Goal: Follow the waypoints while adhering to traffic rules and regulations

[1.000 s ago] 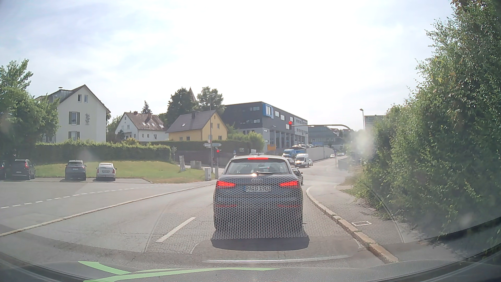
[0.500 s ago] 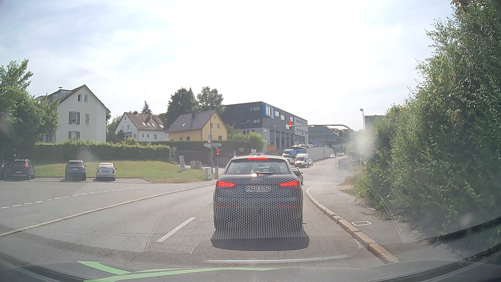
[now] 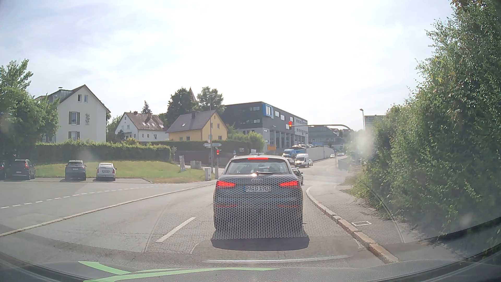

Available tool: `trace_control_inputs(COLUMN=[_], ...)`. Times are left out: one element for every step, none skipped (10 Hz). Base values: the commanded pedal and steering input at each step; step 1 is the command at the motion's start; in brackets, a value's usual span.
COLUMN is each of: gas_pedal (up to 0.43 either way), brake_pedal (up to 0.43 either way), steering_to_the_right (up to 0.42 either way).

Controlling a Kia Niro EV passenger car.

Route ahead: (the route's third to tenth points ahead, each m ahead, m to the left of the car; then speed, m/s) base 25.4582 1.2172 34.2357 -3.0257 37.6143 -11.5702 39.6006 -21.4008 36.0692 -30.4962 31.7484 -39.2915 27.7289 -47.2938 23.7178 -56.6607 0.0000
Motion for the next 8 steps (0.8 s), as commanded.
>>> trace_control_inputs(gas_pedal=[0.0, 0.0, 0.0, 0.0, 0.0, 0.0, 0.0, 0.0], brake_pedal=[0.293, 0.293, 0.293, 0.293, 0.293, 0.293, 0.293, 0.293], steering_to_the_right=[0.04, 0.04, 0.04, 0.04, 0.04, 0.04, 0.04, 0.04])
